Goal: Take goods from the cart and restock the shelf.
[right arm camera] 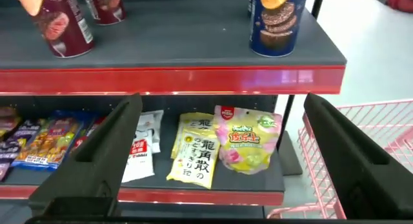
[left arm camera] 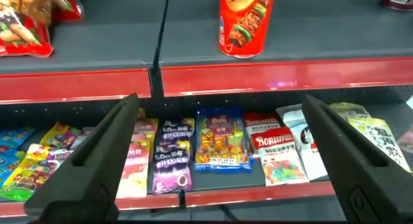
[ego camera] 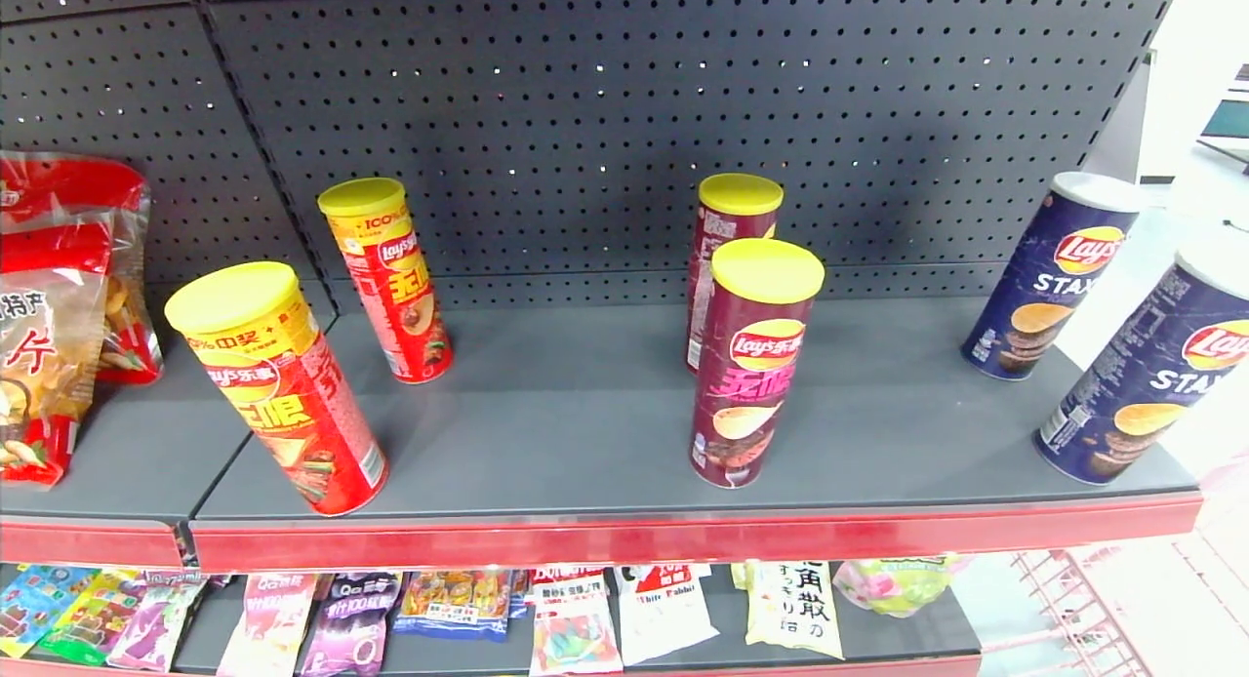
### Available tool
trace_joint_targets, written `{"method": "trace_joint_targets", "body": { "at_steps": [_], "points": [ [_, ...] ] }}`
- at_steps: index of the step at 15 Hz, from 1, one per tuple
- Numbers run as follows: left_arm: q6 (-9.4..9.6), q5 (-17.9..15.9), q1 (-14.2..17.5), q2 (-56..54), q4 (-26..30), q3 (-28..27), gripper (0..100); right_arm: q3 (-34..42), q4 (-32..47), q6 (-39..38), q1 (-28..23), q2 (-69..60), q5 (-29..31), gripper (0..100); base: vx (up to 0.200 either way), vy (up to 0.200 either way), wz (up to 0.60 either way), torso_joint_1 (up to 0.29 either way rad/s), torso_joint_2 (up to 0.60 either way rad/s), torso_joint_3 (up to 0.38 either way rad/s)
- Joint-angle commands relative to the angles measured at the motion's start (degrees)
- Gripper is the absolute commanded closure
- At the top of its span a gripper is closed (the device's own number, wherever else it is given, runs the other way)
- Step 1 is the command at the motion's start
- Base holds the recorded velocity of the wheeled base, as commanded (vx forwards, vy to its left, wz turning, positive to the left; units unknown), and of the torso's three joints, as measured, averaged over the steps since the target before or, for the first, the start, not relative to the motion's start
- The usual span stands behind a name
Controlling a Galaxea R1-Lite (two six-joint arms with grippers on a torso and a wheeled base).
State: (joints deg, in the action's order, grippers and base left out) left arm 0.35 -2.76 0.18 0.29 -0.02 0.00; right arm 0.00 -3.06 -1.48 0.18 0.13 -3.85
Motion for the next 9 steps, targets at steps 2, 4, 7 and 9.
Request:
{"method": "trace_joint_targets", "body": {
  "at_steps": [2,4,7,9],
  "points": [
    [0.00,0.21,-0.01,-0.29,0.02,0.00,0,-0.09,0.60,0.95,-0.01,-0.13,-0.28,0,0.000,0.000,0.00,0.000,0.00,0.000],
    [-0.09,0.21,-0.01,-0.29,-0.06,0.00,0,-0.09,3.15,1.65,-0.09,-0.13,5.26,0,0.000,0.000,0.00,0.000,0.00,0.000],
    [0.00,0.21,-0.01,-0.29,0.02,0.00,0,-0.09,3.06,1.12,-0.09,-0.13,4.12,0,0.000,0.000,0.00,0.000,0.00,0.000],
    [0.00,0.21,-0.01,-0.29,0.02,0.00,0,-0.09,3.06,1.48,-0.09,-0.13,4.29,0,0.000,0.000,0.00,0.000,0.00,0.000]
  ]
}}
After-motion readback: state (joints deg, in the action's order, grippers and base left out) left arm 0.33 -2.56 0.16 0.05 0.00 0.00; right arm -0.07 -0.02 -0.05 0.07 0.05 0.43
